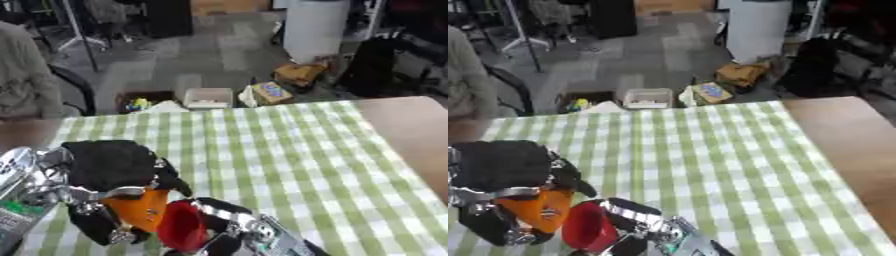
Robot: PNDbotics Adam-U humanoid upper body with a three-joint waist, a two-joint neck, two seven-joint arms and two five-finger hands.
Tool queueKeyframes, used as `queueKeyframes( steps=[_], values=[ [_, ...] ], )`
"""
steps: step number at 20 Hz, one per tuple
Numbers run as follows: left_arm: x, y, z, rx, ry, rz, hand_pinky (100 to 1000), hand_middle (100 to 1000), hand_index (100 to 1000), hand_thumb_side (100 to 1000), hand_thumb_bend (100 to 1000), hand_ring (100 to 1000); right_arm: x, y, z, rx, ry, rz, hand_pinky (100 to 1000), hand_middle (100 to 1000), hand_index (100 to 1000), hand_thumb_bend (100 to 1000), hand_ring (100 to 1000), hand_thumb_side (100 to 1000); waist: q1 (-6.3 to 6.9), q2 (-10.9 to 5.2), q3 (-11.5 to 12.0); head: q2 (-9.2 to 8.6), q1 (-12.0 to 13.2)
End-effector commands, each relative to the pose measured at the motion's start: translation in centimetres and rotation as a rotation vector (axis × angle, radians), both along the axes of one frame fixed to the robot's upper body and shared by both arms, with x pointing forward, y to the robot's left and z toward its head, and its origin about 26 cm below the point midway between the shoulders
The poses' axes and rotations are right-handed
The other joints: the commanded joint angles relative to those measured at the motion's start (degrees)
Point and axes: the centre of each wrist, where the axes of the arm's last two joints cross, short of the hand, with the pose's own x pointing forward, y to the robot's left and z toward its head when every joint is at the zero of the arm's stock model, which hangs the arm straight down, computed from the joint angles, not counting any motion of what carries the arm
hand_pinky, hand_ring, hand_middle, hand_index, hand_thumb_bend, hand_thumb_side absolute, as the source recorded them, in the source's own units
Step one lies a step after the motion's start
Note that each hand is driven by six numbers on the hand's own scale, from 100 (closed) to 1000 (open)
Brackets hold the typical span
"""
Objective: Pour the contents of one cup into another cup.
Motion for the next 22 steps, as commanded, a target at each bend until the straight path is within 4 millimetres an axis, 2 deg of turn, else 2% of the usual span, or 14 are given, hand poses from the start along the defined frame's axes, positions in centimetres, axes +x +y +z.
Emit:
queueKeyframes(
  steps=[1, 22],
  values=[
    [-0.27, 0.31, 1.26, 0.092, -0.048, -0.029, 300, 568, 887, 100, 296, 330, 0.25, 0.01, 0.76, 0.012, -0.015, 0.003, 446, 282, 842, 100, 594, 100, 0.13, -1.14, 0.1, -0.64, -0.2],
    [-0.49, 0.21, 1.62, 0.123, -0.070, -0.032, 296, 569, 885, 100, 311, 324, 0.28, -0.08, 0.73, 0.008, -0.015, 0.004, 444, 281, 841, 100, 595, 100, 0.63, -1.36, 0.0, -0.99, -0.4]
  ],
)
